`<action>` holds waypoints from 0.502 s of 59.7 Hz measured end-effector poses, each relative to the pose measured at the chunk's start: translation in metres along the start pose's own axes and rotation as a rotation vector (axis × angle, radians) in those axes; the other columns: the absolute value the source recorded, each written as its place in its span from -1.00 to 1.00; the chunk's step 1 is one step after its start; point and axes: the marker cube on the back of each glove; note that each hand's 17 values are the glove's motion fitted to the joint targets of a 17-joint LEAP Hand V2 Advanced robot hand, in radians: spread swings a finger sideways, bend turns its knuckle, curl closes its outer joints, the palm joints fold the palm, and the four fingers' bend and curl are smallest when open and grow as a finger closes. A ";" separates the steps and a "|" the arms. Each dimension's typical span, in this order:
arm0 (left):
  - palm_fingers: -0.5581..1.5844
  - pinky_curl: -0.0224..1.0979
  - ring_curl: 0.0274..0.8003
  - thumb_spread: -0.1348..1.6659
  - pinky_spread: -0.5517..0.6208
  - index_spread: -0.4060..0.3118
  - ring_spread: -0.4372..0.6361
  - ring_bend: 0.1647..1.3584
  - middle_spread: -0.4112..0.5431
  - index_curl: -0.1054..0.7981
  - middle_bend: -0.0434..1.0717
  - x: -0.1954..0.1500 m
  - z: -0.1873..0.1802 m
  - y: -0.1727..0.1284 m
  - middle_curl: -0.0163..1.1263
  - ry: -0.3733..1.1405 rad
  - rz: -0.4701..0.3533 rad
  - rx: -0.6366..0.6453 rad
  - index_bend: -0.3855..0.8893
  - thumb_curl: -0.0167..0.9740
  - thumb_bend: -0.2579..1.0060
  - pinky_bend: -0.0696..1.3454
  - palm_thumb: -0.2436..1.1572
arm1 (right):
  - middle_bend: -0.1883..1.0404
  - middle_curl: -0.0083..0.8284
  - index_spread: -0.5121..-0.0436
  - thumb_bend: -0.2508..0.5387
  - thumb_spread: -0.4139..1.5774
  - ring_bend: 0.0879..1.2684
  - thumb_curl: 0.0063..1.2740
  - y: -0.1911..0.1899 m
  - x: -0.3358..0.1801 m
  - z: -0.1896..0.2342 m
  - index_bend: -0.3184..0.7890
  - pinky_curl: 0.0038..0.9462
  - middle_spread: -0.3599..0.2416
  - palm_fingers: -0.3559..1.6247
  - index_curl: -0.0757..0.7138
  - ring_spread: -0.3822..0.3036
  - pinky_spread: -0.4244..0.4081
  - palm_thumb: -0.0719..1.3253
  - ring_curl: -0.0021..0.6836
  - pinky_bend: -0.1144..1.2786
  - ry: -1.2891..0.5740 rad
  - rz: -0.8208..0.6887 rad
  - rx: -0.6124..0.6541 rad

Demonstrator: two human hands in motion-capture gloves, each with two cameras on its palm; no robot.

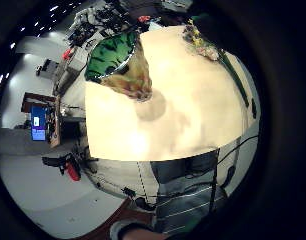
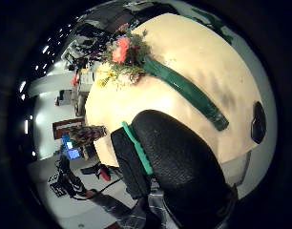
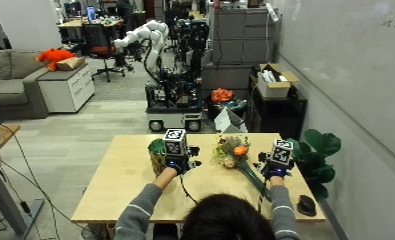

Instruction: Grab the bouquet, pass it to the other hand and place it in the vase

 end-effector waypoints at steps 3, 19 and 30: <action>-0.09 -0.41 -0.31 0.32 0.33 -0.06 0.15 -0.66 0.00 0.13 -0.61 0.006 -0.004 0.009 -0.38 0.023 -0.004 -0.005 -0.11 -0.37 -0.63 -0.64 -0.38 | -0.34 -0.13 -0.53 -0.42 0.64 -0.42 -0.65 0.012 0.000 -0.002 -0.24 -0.25 -0.03 -0.53 -0.43 0.33 0.68 -0.56 -0.14 0.05 -0.006 0.013 0.079; -0.09 -0.40 -0.29 0.32 0.35 -0.06 0.15 -0.67 0.00 0.14 -0.61 0.003 0.007 -0.004 -0.38 0.011 -0.023 0.049 -0.11 -0.36 -0.63 -0.64 -0.38 | -0.30 -0.12 -0.46 -0.41 0.61 -0.37 -0.63 0.034 -0.014 0.027 -0.24 -0.26 0.08 -0.52 -0.44 0.39 0.69 -0.57 -0.13 0.06 -0.104 -0.129 -0.044; -0.10 -0.40 -0.28 0.32 0.35 -0.05 0.16 -0.67 0.00 0.13 -0.62 0.005 0.019 -0.007 -0.38 0.055 -0.010 -0.025 -0.11 -0.36 -0.63 -0.64 -0.38 | -0.29 -0.12 -0.44 -0.41 0.59 -0.34 -0.62 0.030 -0.009 0.044 -0.23 -0.26 0.13 -0.51 -0.44 0.41 0.71 -0.56 -0.12 0.06 -0.082 -0.038 -0.078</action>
